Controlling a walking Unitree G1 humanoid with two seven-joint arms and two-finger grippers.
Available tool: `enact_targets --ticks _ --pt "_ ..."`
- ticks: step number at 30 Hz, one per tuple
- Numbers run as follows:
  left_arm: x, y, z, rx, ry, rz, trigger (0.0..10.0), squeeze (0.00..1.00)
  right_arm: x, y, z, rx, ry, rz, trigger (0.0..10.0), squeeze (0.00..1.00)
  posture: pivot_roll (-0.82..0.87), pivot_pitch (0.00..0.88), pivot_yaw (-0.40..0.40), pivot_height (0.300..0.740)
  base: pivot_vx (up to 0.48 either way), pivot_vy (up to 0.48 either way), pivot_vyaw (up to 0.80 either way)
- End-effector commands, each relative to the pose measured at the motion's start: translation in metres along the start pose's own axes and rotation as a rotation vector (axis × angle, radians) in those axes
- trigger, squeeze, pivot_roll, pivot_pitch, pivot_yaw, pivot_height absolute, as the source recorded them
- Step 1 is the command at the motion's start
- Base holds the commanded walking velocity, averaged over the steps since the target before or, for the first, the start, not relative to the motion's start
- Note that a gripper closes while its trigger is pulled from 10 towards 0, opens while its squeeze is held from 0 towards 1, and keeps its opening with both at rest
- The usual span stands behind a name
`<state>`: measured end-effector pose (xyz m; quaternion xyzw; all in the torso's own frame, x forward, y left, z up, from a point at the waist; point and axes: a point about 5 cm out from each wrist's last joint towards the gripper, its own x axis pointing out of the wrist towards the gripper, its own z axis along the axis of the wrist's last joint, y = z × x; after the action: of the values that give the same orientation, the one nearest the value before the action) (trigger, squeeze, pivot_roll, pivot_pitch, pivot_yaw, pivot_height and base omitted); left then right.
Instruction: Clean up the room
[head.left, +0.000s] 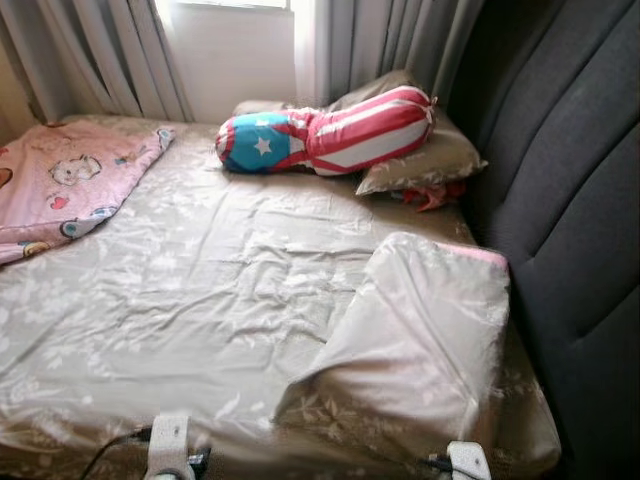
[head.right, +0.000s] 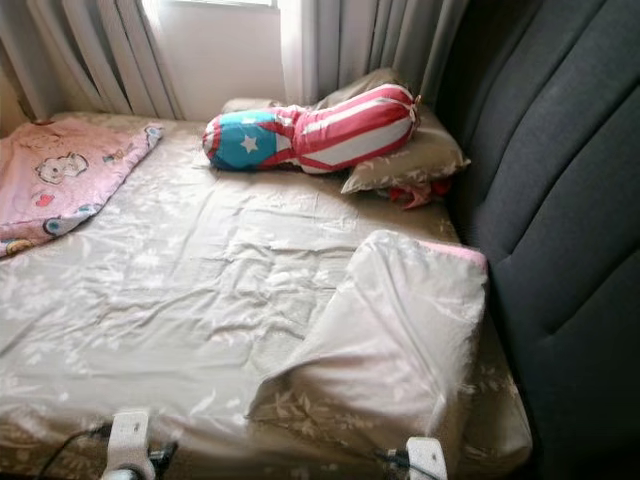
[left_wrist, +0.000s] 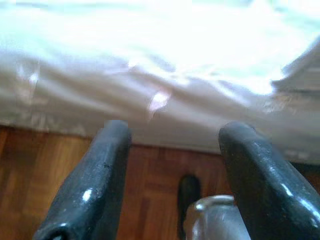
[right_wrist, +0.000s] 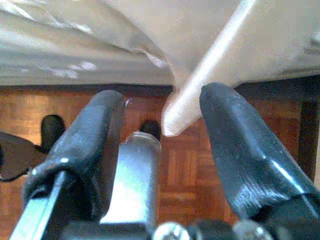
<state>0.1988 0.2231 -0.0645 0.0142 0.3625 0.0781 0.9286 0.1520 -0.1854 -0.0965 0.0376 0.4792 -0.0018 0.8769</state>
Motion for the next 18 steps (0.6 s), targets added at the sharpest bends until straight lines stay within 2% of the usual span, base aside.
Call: enact_targets --ticks 1,3,4,6,7,10,13,14,18 --pt "-0.001 -0.003 -0.002 0.005 0.003 -0.01 10.0 0.0 -0.001 -0.005 -0.003 0.008 0.007 -0.014 10.0 0.0 0.05 0.0 -0.069 0.74 0.0 0.0 0.0" --pt "0.001 -0.005 0.004 0.014 -0.021 -0.019 10.0 0.0 -0.001 -0.005 -0.002 0.01 0.001 -0.014 10.0 0.0 0.05 0.0 -0.07 0.74 0.0 0.0 0.0" --pt "0.005 -0.006 0.019 0.004 -0.075 -0.031 10.0 0.0 -0.001 -0.005 -0.001 0.02 -0.016 -0.011 10.0 0.0 0.05 0.0 -0.072 0.74 0.0 0.0 0.0" --pt "0.007 -0.008 0.031 -0.001 -0.122 -0.044 10.0 0.0 -0.002 -0.005 0.0 0.028 -0.032 -0.007 10.0 0.0 0.05 0.0 -0.073 0.74 0.0 0.0 0.0" --pt "0.01 -0.012 0.051 0.003 -0.201 -0.066 10.0 0.0 -0.002 -0.004 0.003 0.039 -0.067 0.004 10.0 0.0 0.05 0.0 -0.075 0.74 0.0 0.0 0.0" --pt "0.012 -0.016 0.072 0.002 -0.288 -0.093 10.0 0.0 -0.002 -0.004 0.006 0.048 -0.109 0.009 10.0 0.0 0.05 0.0 -0.075 0.74 0.0 0.0 0.0" --pt "0.009 -0.022 0.097 0.009 -0.422 -0.131 10.0 0.0 -0.004 -0.004 0.009 0.074 -0.171 0.016 10.0 0.0 0.03 0.0 -0.069 0.74 0.0 0.0 0.0" --pt "0.005 -0.024 0.109 0.007 -0.51 -0.151 10.0 0.0 -0.005 -0.004 0.012 0.083 -0.211 0.033 10.0 0.0 0.02 0.0 -0.07 0.74 0.0 0.0 0.0" --pt "0.0 -0.023 0.112 0.006 -0.571 -0.161 10.0 0.0 -0.006 -0.003 0.012 0.088 -0.238 0.045 10.0 0.0 0.02 0.0 -0.072 0.74 0.0 0.0 0.0"
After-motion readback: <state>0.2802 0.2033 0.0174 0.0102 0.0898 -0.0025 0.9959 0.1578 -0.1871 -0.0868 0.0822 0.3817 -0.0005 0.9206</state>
